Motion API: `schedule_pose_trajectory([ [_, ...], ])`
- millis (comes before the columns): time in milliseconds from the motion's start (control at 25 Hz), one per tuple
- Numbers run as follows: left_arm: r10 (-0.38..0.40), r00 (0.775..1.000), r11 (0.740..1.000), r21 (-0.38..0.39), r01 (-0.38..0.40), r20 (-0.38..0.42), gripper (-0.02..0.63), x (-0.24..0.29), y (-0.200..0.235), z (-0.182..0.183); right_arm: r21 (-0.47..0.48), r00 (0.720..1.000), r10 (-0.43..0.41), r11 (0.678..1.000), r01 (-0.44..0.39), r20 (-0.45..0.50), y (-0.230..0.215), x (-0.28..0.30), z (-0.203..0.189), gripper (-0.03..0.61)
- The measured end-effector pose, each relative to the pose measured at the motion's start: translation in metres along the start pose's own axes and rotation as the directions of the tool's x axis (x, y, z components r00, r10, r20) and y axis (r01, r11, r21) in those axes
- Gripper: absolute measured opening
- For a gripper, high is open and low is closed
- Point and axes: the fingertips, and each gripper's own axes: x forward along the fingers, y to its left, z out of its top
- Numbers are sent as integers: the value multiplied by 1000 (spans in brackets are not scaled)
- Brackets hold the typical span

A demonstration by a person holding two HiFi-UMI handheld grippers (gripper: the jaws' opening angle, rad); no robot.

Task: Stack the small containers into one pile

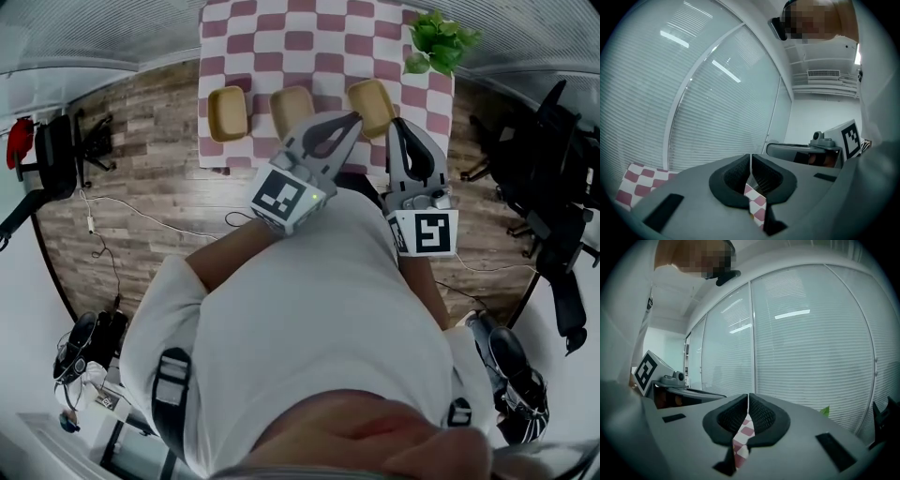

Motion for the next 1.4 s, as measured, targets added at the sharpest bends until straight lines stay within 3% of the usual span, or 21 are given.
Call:
schedule_pose_trajectory([
  [440, 92, 993, 996, -14, -93, -69, 40, 24, -5, -29, -9, 996, 72, 997, -72, -47, -28, -3, -27, 34],
  [760, 169, 969, 979, -82, -186, -181, 43, 41, 18, -87, -10, 982, 95, 995, -98, -162, -53, 9, -89, 37],
  [840, 186, 957, 975, -80, -208, -224, 127, 49, 26, -109, -16, 973, 102, 994, -107, -205, -60, 15, -112, 59],
  [920, 201, 941, 968, -94, -233, -272, 163, 56, 35, -135, -18, 964, 107, 993, -115, -244, -66, 22, -134, 117],
  [1240, 266, 873, 923, -154, -353, -408, 166, 75, 68, -226, 23, 921, 110, 994, -109, -373, -96, 47, -232, 118],
  [1400, 295, 836, 890, -185, -417, -462, 166, 81, 82, -268, 33, 886, 111, 994, -108, -450, -106, 55, -284, 123],
])
